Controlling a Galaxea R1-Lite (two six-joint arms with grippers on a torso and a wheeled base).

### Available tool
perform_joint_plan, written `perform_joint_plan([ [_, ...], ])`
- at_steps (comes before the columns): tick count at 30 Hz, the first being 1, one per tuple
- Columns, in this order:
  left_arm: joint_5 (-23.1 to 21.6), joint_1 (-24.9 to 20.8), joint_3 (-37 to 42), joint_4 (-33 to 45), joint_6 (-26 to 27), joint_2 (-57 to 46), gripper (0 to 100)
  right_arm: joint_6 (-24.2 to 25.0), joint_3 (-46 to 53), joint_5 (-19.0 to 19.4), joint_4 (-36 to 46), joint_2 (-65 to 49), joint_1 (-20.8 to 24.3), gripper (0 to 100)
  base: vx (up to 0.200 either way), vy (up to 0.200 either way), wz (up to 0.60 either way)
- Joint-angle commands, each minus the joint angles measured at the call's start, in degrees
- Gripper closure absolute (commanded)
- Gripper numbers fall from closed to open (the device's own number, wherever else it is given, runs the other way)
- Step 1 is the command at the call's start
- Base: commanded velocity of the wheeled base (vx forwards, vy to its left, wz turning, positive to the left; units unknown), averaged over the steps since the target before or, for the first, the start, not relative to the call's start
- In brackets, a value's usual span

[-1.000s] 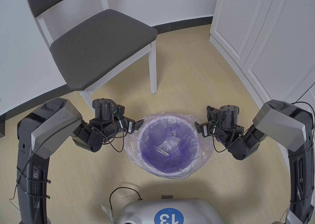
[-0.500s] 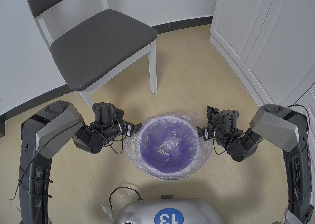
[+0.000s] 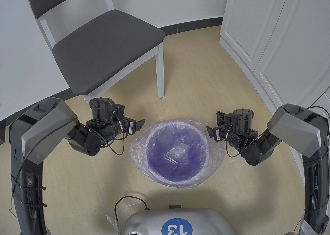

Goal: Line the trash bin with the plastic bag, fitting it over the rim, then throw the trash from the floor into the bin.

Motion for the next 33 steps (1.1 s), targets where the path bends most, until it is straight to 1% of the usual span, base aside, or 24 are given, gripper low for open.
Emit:
perform_joint_plan([
  [1, -0.2, -0.2, 6.4, -0.8, 0.0, -6.3, 0, -0.2, 2.9, -0.1, -0.1, -4.3, 0.0, 0, 0.000, 0.000, 0.00],
  [3, -0.2, -0.3, 8.9, -1.7, 0.0, -7.4, 0, -0.2, 4.3, -0.1, -0.1, -5.4, 0.0, 0, 0.000, 0.000, 0.00],
  [6, -0.4, -0.1, 14.7, -3.2, 1.0, -10.0, 0, -0.3, 7.9, -0.1, -0.2, -7.2, 0.0, 0, 0.000, 0.000, 0.00],
  [8, -0.5, 0.1, 15.9, -3.2, 1.7, -10.5, 0, -0.4, 8.9, -0.1, -0.3, -7.6, 0.0, 0, 0.000, 0.000, 0.00],
  [9, -0.5, 0.2, 17.8, -3.3, 2.5, -11.1, 0, -1.0, 11.4, -0.1, -1.0, -8.1, 0.0, 0, 0.000, 0.000, 0.00],
  [15, -0.7, 0.6, 21.6, -6.9, 2.5, -10.9, 0, -3.1, 19.8, -0.1, -7.0, -8.0, 0.6, 0, 0.000, 0.000, 0.00],
  [19, -0.8, 0.6, 22.7, -7.6, 2.6, -10.5, 0, -3.8, 23.4, -0.1, -10.5, -7.0, 2.1, 0, 0.000, 0.000, 0.00],
  [22, -1.1, 0.5, 22.7, -7.5, 2.6, -10.4, 0, -3.9, 24.2, -0.1, -11.5, -5.9, 2.4, 0, 0.000, 0.000, 0.00],
  [24, -1.8, 0.5, 22.6, -7.6, 2.7, -9.6, 0, -4.2, 24.3, 0.0, -12.1, -4.8, 2.6, 0, 0.000, 0.000, 0.00],
  [29, -1.9, 0.5, 22.0, -8.0, 2.7, -6.7, 0, -4.5, 23.8, 0.0, -13.1, -1.8, 2.7, 0, 0.000, 0.000, 0.00],
  [33, -2.8, 0.6, 21.8, -10.2, 2.7, -4.1, 0, -4.6, 23.1, 0.0, -14.3, 0.3, 2.6, 0, 0.000, 0.000, 0.00],
])
